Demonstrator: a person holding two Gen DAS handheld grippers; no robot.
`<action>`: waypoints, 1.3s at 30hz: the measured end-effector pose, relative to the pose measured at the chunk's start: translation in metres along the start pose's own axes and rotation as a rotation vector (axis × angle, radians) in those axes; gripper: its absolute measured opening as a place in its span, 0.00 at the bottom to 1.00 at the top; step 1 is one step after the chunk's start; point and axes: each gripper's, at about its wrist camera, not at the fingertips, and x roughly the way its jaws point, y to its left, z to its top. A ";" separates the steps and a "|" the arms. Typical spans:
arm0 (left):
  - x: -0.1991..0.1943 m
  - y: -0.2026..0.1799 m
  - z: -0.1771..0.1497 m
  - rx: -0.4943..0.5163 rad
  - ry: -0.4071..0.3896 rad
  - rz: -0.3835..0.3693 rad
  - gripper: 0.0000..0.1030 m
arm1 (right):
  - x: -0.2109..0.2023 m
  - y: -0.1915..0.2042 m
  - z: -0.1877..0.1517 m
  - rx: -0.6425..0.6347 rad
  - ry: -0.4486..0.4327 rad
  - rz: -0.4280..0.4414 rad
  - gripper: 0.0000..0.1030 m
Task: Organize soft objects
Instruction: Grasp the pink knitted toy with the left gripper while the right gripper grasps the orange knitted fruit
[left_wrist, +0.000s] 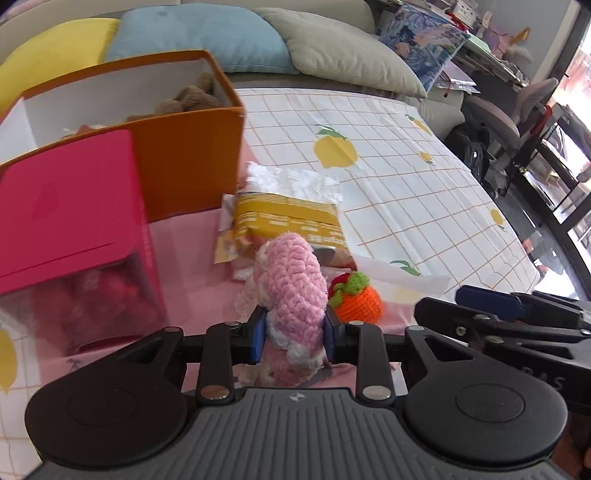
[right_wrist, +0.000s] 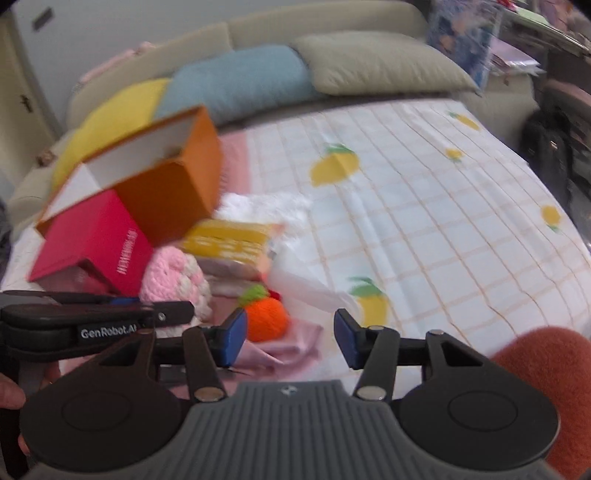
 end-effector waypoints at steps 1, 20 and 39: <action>-0.003 0.002 -0.002 -0.003 -0.003 0.010 0.33 | 0.005 0.005 0.000 -0.022 0.008 0.007 0.50; -0.006 0.008 -0.017 -0.002 0.001 0.055 0.33 | 0.076 0.021 -0.004 -0.183 0.136 -0.024 0.38; -0.068 0.016 -0.019 -0.066 -0.163 0.017 0.33 | 0.009 0.049 -0.004 -0.313 -0.123 0.075 0.00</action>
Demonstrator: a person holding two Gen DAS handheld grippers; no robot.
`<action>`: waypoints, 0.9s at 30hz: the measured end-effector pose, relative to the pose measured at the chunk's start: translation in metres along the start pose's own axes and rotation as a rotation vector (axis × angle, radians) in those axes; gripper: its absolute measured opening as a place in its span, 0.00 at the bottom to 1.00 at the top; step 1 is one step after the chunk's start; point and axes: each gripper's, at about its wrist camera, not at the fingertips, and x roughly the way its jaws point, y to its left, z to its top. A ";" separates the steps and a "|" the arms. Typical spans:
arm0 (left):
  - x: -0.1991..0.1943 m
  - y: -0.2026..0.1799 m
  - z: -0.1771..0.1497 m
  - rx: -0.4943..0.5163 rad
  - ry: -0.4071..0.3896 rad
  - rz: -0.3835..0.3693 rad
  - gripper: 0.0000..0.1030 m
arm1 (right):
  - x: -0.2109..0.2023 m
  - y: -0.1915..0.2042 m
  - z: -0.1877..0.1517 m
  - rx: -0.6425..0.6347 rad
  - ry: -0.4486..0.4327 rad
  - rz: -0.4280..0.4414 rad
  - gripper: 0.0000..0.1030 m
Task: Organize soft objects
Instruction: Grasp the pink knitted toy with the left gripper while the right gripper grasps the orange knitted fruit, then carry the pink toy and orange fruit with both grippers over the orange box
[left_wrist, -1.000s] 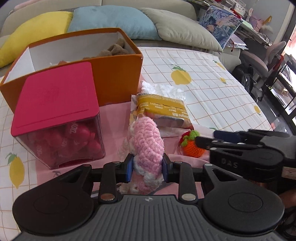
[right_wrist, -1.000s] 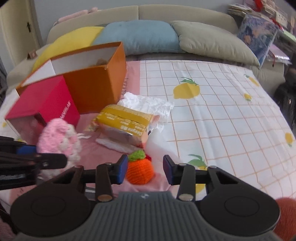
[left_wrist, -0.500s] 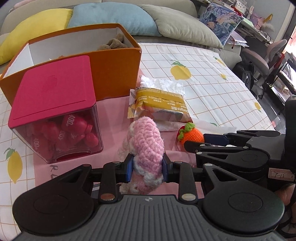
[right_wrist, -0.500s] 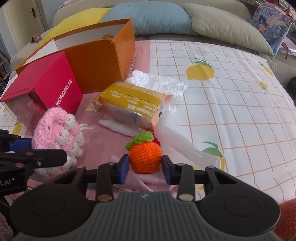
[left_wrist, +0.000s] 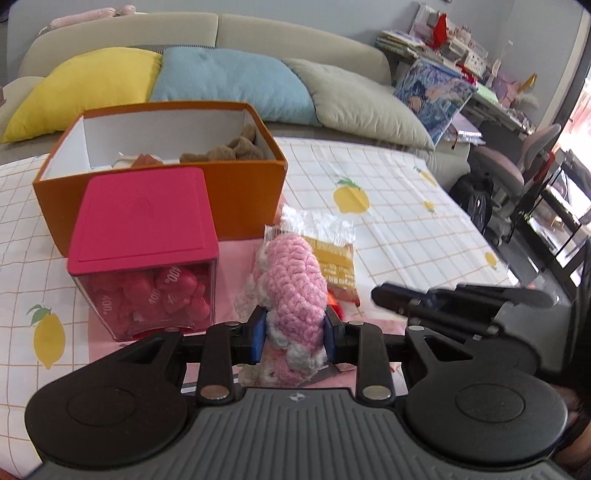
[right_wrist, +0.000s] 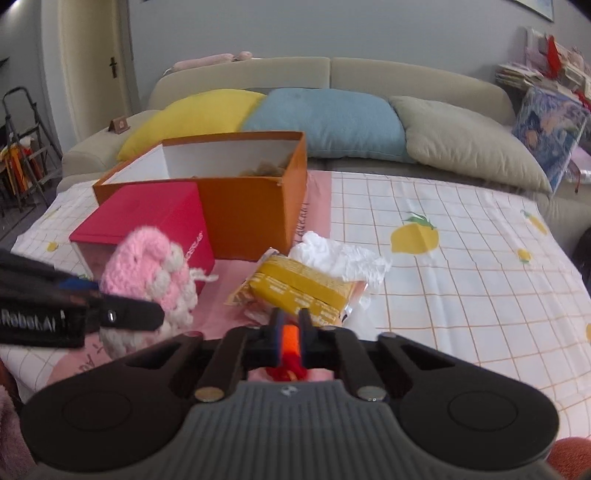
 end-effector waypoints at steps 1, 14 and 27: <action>-0.003 0.001 0.001 -0.005 -0.006 0.001 0.33 | 0.000 0.004 -0.001 -0.015 0.011 -0.004 0.00; 0.007 0.021 -0.013 -0.085 0.056 0.029 0.33 | 0.040 -0.011 -0.011 0.084 0.201 -0.047 0.45; 0.006 0.053 -0.018 -0.146 0.094 0.167 0.33 | 0.087 0.058 0.016 -0.041 0.193 0.150 0.47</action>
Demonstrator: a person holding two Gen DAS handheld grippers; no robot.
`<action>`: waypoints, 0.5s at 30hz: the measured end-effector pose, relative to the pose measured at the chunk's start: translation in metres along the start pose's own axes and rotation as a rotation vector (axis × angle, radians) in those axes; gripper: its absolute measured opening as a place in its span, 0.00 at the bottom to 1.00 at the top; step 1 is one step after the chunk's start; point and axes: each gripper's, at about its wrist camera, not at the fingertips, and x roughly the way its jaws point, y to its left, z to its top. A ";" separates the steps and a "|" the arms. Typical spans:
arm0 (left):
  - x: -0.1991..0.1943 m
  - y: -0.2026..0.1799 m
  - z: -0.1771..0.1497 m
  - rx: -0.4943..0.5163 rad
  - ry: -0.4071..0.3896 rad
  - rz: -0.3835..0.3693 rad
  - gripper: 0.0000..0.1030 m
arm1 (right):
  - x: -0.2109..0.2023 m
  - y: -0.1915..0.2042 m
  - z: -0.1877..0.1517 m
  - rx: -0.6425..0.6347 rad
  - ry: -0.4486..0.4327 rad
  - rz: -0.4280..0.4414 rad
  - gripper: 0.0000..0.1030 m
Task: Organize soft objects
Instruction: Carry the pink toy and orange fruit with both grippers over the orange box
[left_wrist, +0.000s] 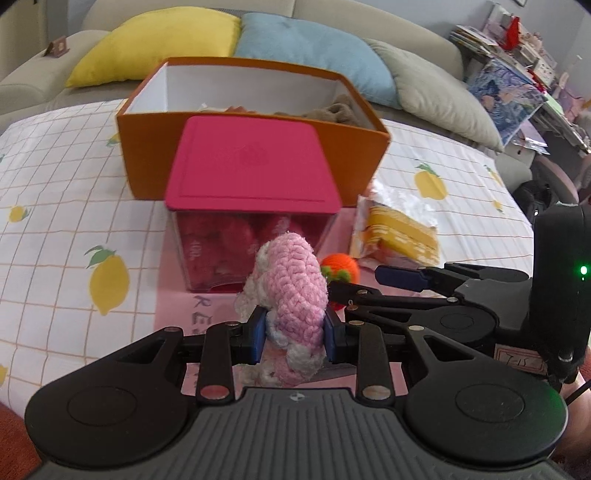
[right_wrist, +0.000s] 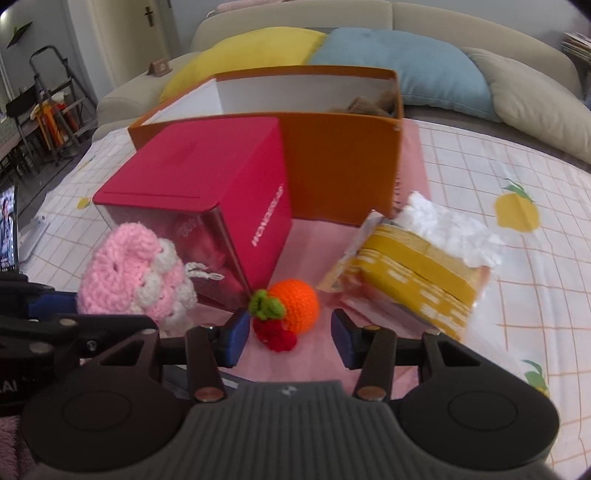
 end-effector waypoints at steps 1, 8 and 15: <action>0.002 0.003 0.000 -0.009 0.008 0.006 0.33 | 0.004 0.001 0.001 -0.005 0.006 0.005 0.47; 0.007 0.008 0.000 -0.022 0.037 0.014 0.33 | 0.031 -0.001 0.005 -0.020 0.053 -0.003 0.48; 0.009 0.005 0.000 -0.008 0.049 0.013 0.33 | 0.041 -0.006 0.006 0.008 0.059 0.016 0.46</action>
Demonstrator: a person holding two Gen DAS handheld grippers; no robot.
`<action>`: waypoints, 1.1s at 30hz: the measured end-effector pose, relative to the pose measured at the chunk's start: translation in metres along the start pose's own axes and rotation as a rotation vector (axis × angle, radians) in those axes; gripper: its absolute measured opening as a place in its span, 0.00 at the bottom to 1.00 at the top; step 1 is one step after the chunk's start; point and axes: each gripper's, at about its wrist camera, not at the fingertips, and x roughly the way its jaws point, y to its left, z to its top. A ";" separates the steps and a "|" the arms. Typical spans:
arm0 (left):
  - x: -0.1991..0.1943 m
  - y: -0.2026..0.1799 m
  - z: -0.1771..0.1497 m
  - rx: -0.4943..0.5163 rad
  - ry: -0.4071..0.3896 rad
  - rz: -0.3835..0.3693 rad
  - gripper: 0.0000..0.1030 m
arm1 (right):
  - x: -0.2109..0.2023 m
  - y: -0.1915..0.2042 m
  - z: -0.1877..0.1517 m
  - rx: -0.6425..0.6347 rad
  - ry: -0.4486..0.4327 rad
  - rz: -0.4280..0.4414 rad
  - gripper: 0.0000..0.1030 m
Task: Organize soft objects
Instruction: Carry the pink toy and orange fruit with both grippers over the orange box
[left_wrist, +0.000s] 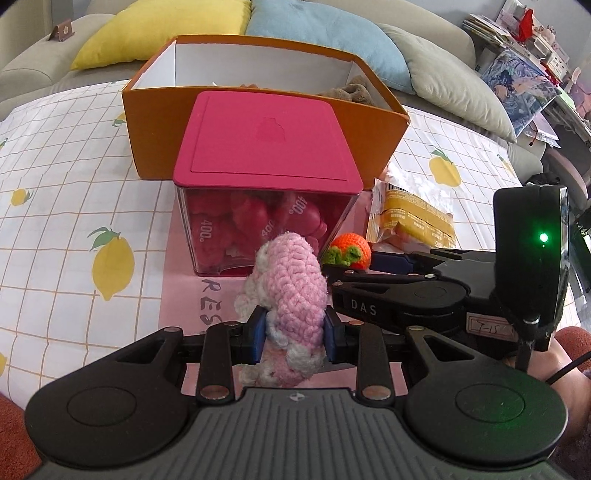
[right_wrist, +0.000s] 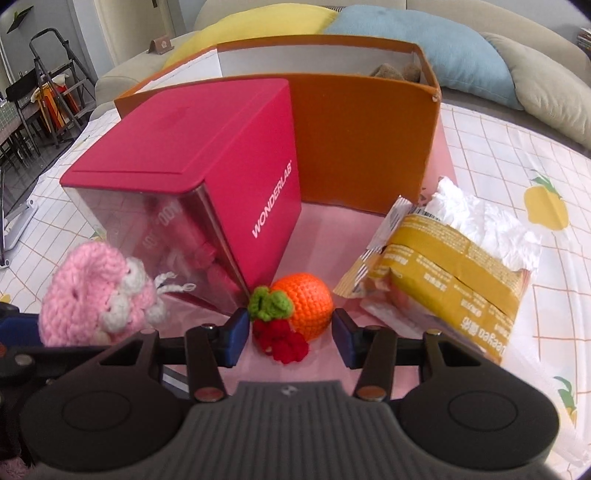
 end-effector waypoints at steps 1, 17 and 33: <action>-0.001 0.000 0.000 0.001 -0.001 -0.001 0.33 | -0.001 -0.001 -0.001 0.004 -0.001 0.006 0.45; -0.072 -0.006 0.012 0.024 -0.139 -0.124 0.33 | -0.114 -0.003 0.003 0.018 -0.199 0.018 0.44; -0.080 0.014 0.144 0.106 -0.285 0.043 0.34 | -0.129 -0.001 0.112 -0.079 -0.372 -0.020 0.44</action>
